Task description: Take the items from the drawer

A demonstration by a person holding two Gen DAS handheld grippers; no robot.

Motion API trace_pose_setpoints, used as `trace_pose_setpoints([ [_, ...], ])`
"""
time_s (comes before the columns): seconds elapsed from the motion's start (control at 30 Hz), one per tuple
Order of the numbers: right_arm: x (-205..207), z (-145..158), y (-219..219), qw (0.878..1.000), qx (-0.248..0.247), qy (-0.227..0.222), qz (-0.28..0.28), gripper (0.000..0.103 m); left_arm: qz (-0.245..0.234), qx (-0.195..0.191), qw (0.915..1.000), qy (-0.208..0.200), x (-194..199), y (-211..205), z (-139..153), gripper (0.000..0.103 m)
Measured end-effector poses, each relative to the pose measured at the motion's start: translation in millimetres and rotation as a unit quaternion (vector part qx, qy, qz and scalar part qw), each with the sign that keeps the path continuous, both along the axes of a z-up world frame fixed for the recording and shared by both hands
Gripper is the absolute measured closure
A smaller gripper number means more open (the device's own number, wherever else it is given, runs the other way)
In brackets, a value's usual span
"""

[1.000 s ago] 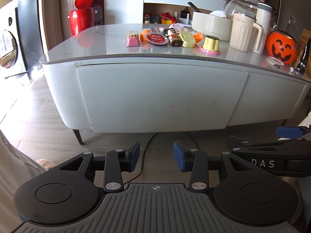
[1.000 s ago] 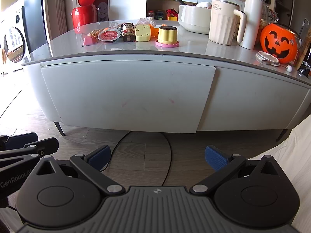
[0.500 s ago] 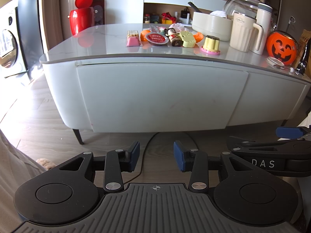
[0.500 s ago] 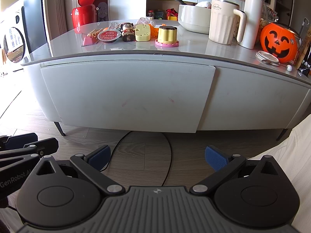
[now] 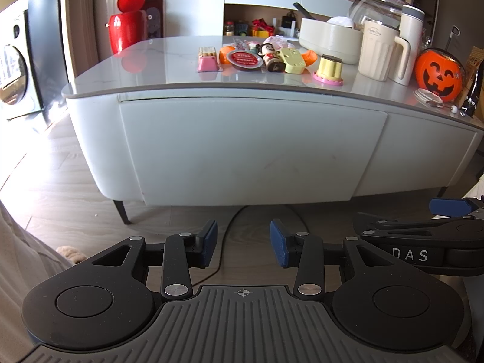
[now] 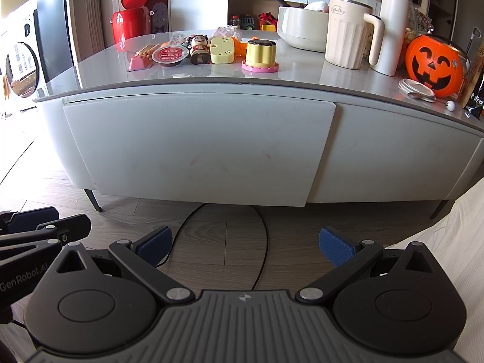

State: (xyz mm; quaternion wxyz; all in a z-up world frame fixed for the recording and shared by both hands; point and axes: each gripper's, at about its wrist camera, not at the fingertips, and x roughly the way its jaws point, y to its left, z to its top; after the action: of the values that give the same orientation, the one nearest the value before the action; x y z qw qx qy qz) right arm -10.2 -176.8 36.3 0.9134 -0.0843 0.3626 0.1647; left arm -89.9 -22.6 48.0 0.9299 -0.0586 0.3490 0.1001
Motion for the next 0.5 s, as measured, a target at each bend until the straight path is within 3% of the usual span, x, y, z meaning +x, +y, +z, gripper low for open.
trace_pose_setpoints([
  [0.4, -1.1, -0.6, 0.0, 1.0, 0.001, 0.004, -0.002, 0.0, -0.009, -0.003, 1.0, 0.002, 0.7, -2.1, -0.9, 0.061],
  [0.5, -0.8, -0.9, -0.6, 1.0, 0.003, 0.006, -0.004, 0.0, -0.034, -0.025, 0.9991, -0.003, 1.8, -2.8, -1.5, 0.088],
])
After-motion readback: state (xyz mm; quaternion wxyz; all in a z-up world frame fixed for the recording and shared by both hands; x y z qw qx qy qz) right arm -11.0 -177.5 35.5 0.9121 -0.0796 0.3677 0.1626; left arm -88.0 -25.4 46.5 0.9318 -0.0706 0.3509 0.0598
